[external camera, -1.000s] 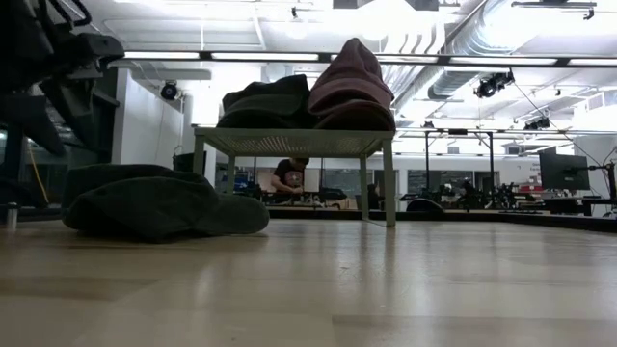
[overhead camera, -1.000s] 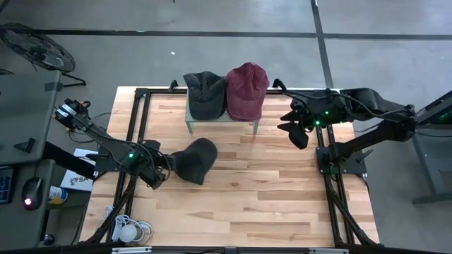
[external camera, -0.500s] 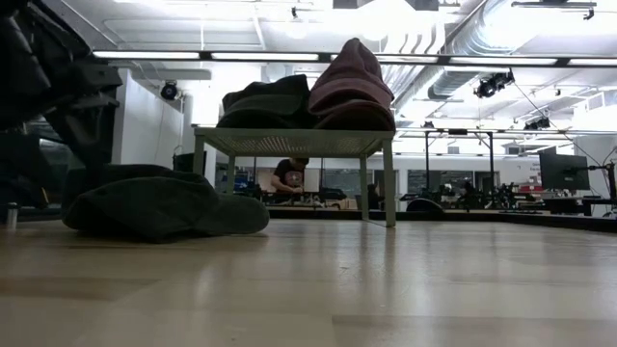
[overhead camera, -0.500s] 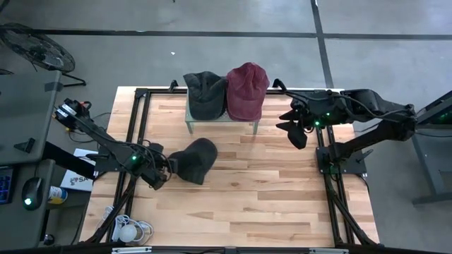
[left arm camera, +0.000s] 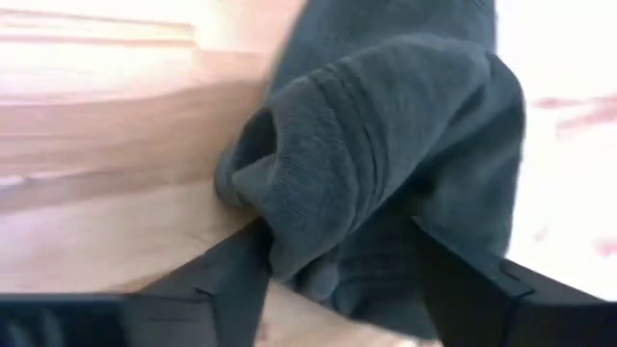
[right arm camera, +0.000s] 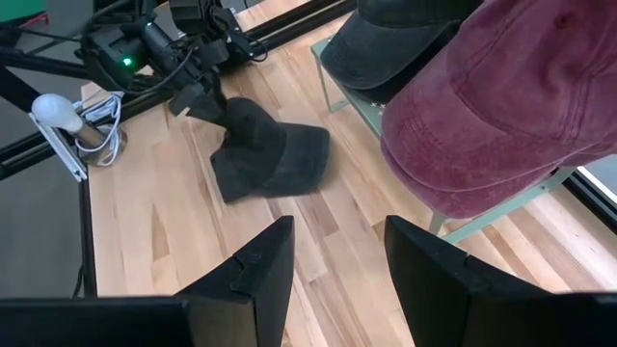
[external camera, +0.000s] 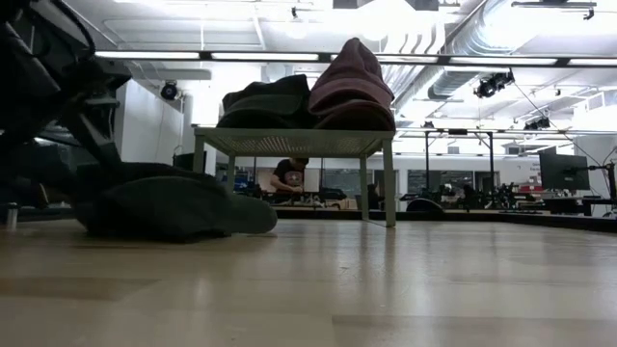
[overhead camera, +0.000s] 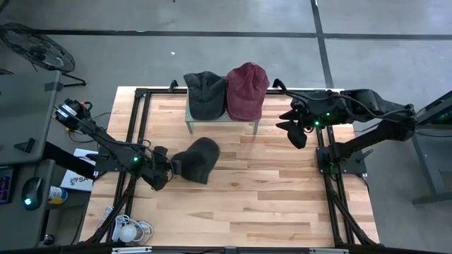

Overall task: Pick & Place hat
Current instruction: Stack the black cap on the red caps on the shelf

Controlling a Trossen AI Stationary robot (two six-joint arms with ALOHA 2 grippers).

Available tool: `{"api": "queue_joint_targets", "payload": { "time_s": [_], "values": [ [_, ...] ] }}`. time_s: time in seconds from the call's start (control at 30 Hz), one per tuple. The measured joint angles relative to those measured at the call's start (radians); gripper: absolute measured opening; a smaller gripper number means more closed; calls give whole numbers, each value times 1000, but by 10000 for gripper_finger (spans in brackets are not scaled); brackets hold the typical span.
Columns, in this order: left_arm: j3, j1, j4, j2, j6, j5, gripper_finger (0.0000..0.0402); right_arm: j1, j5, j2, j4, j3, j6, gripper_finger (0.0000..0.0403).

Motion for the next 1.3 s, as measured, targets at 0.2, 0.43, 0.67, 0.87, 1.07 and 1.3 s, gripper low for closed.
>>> {"api": "queue_joint_targets", "payload": {
  "time_s": [0.2, 0.43, 0.67, 0.87, 1.07, 1.3],
  "values": [
    [0, 0, 119, 0, 75, -1, 143, 0, 5, 0, 0, 0, 4, 156],
    [0, 0, 198, 0, 151, 0, 25, 0, 5, 0, 0, 0, 20, 156],
    [1, 0, 340, 0, 248, 1, 4, 1, -3, 0, 0, 0, 36, 156],
    [1, 0, 610, 0, 425, 2, 3, 41, 7, 0, 0, 0, 47, 156],
    [1, 0, 913, 0, 631, -2, 2, 83, 12, 0, 0, 0, 73, 156],
    [14, 0, 1104, 0, 795, -27, 1, 150, 100, 6, 0, 0, 140, 156]
  ]
}}
